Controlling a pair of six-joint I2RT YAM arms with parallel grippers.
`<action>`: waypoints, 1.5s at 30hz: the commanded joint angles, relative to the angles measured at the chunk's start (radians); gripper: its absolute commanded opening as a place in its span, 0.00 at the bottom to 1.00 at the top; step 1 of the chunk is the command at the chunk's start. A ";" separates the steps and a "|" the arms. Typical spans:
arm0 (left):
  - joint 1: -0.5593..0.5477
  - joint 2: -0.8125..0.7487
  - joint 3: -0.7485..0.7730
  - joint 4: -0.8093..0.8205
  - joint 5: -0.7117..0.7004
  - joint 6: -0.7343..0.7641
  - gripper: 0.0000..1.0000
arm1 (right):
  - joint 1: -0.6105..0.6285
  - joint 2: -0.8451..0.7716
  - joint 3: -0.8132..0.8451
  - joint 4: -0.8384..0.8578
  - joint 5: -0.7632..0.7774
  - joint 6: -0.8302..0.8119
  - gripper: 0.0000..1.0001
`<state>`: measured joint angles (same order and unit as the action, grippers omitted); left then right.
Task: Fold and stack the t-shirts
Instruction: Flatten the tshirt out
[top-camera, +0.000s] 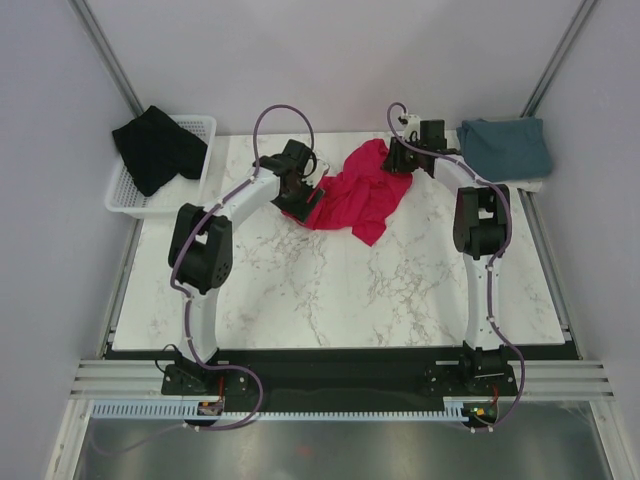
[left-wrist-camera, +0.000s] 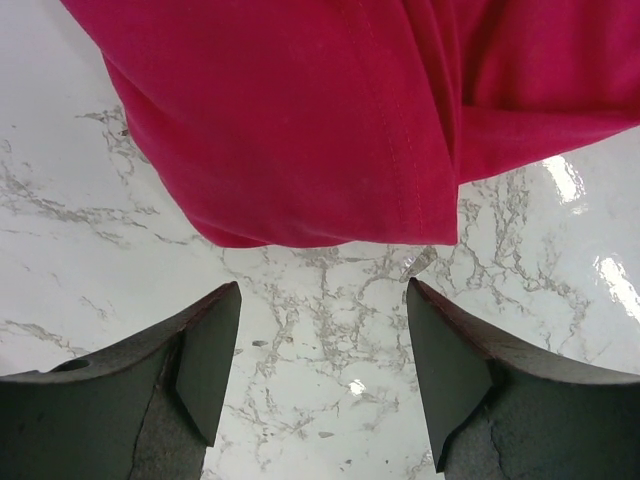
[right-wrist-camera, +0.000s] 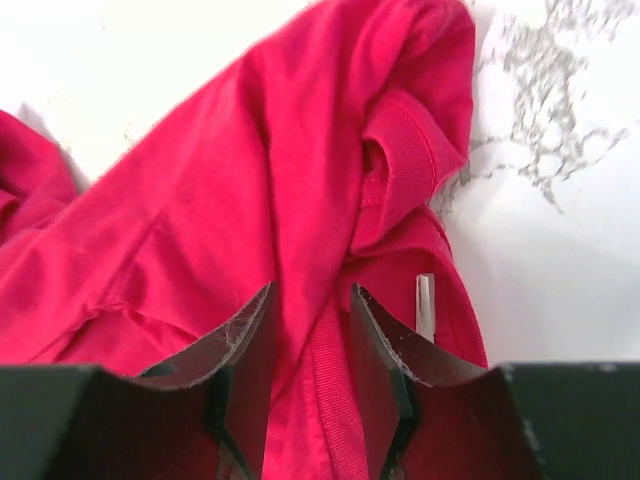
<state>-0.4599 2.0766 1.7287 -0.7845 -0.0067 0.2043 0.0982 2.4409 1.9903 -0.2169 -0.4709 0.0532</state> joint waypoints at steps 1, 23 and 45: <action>-0.017 0.014 0.034 0.008 -0.030 0.035 0.75 | 0.001 0.036 0.051 0.031 -0.014 0.014 0.43; -0.052 0.051 0.058 0.010 -0.056 0.035 0.75 | 0.014 0.064 0.074 0.073 -0.020 0.016 0.26; -0.006 0.163 0.236 0.119 -0.285 0.118 0.75 | 0.008 -0.146 -0.041 0.051 -0.008 0.013 0.01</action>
<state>-0.4740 2.2208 1.8748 -0.7300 -0.2344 0.2687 0.1074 2.3783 1.9678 -0.1947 -0.4721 0.0669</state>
